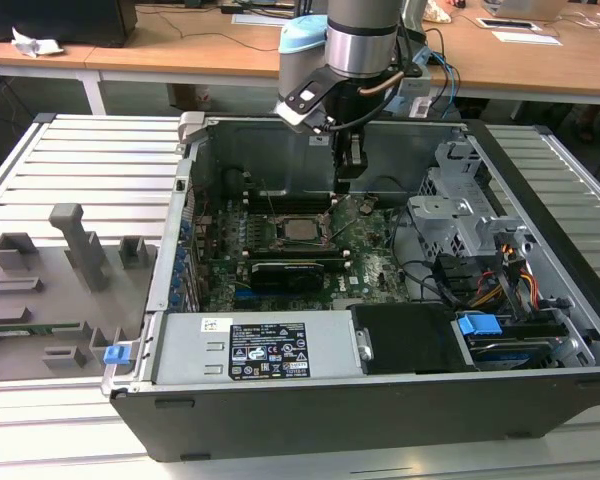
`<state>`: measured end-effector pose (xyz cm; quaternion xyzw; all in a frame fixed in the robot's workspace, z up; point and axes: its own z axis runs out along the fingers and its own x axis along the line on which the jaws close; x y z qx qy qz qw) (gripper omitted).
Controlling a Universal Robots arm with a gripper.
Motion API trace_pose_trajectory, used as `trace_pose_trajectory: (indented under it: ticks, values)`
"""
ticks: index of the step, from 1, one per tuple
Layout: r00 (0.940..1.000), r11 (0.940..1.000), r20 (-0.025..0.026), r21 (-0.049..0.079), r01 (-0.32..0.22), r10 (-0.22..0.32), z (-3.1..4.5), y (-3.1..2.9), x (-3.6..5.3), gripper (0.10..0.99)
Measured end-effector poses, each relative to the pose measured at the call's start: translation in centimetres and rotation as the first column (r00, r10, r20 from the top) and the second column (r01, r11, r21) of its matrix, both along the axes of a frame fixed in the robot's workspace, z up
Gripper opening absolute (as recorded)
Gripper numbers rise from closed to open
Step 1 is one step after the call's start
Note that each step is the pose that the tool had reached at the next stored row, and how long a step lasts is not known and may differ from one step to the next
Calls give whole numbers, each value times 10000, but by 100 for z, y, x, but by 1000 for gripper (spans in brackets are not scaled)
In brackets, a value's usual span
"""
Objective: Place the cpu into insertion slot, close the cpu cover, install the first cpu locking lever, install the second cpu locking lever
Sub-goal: 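Close the cpu cover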
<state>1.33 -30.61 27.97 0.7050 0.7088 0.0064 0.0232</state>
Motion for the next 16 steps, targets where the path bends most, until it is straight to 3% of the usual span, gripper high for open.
trace_pose_trajectory:
  ticks: [16]
  values:
    - [10000, 10000, -6, -64, 0, 0, 0, 30, 111, 106]
